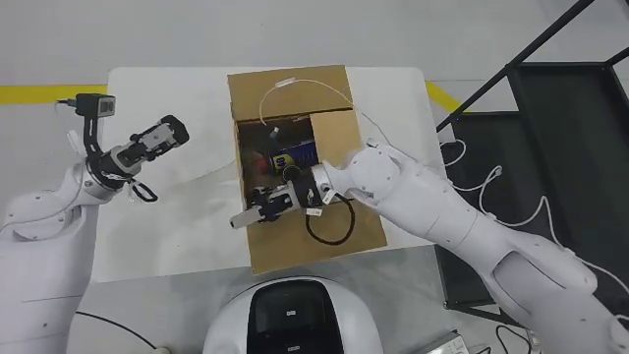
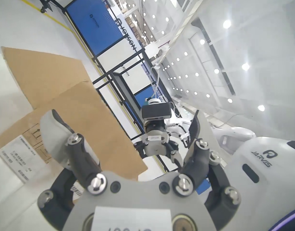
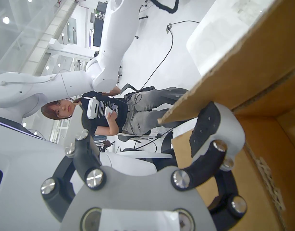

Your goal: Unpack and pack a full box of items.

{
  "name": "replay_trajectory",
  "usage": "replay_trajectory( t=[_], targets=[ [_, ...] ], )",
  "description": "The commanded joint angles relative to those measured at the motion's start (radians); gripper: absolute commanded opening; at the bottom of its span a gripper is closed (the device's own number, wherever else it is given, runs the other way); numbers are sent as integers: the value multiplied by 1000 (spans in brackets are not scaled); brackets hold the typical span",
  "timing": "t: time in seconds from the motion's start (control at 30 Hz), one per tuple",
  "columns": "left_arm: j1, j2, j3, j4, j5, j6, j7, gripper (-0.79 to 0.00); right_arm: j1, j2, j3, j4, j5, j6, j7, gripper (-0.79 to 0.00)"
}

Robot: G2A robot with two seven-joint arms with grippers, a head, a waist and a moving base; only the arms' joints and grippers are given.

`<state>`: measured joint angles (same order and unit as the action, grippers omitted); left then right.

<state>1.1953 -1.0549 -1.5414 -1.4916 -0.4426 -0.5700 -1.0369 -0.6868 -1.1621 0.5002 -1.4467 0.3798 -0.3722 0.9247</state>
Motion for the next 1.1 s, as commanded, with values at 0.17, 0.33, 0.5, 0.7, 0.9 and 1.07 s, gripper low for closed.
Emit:
replay_trajectory(
  t=[0.17, 0.33, 0.5, 0.7, 0.9, 1.07],
  targets=[
    [18, 10, -28, -33, -96, 30, -86, 0, 87, -135, -149, 146, -30, -3, -33, 0],
    [6, 17, -20, 0, -33, 89, -90, 0, 115, -196, -177, 239, -39, -16, -42, 0],
    [-22, 12, 27, 70, 31, 133, -18, 0, 110, -199, -137, 271, -44, -61, -41, 0],
    [-47, 8, 65, 165, 73, 147, 30, 0, 42, -132, -9, 234, -49, -108, -25, 0],
    [-56, 3, 96, 218, 137, 160, 119, 0, -99, -31, 191, 95, -93, -117, -7, 0],
    [-57, 5, 102, 203, 193, 152, 151, 0, -241, 36, 359, -34, -114, -103, 7, 0]
  ],
)
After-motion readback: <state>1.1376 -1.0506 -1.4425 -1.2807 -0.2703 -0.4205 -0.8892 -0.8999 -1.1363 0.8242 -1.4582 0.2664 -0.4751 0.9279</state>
